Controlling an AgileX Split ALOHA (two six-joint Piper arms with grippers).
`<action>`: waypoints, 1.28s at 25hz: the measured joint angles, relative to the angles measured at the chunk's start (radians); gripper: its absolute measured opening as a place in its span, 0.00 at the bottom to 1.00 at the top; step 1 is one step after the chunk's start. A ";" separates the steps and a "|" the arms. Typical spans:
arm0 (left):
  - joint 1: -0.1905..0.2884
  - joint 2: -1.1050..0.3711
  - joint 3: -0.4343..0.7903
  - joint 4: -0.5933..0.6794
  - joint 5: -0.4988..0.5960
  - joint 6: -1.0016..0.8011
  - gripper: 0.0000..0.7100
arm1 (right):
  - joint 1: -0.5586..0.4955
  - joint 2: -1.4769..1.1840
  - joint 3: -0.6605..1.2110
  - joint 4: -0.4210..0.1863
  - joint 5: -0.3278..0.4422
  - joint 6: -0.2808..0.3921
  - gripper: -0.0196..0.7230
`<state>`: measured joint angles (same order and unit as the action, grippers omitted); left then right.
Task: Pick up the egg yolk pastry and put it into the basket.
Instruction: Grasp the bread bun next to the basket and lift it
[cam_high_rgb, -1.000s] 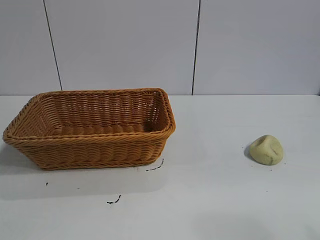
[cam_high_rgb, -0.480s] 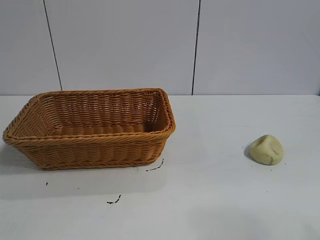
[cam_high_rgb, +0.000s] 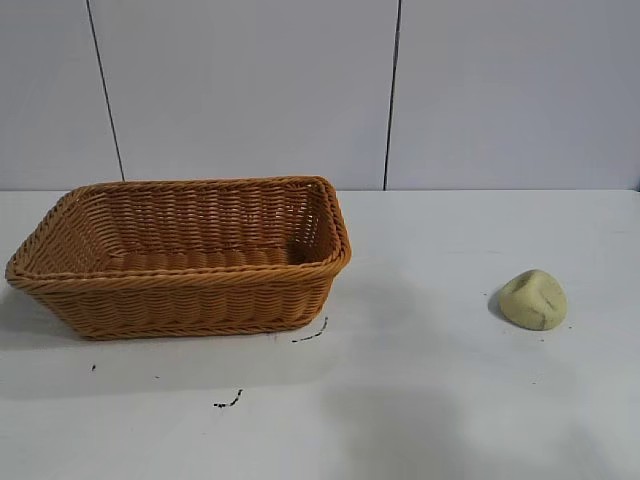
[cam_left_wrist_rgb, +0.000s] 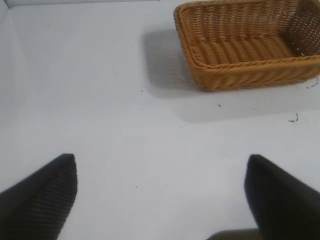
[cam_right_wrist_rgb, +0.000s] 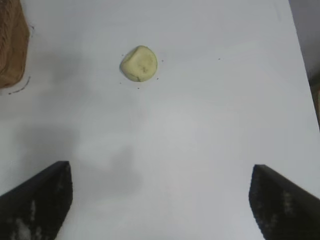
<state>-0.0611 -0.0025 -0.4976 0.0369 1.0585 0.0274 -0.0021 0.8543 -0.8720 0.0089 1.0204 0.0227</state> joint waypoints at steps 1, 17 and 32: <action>0.000 0.000 0.000 0.000 0.000 0.000 0.98 | 0.000 0.059 -0.029 -0.009 -0.001 -0.005 0.96; 0.000 0.000 0.000 0.000 0.000 0.000 0.98 | 0.011 0.894 -0.451 0.015 -0.008 -0.063 0.96; 0.000 0.000 0.000 0.000 0.000 0.000 0.98 | 0.094 1.184 -0.487 -0.009 -0.209 -0.067 0.96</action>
<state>-0.0611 -0.0025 -0.4976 0.0369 1.0585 0.0274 0.0915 2.0379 -1.3589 0.0000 0.8114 -0.0447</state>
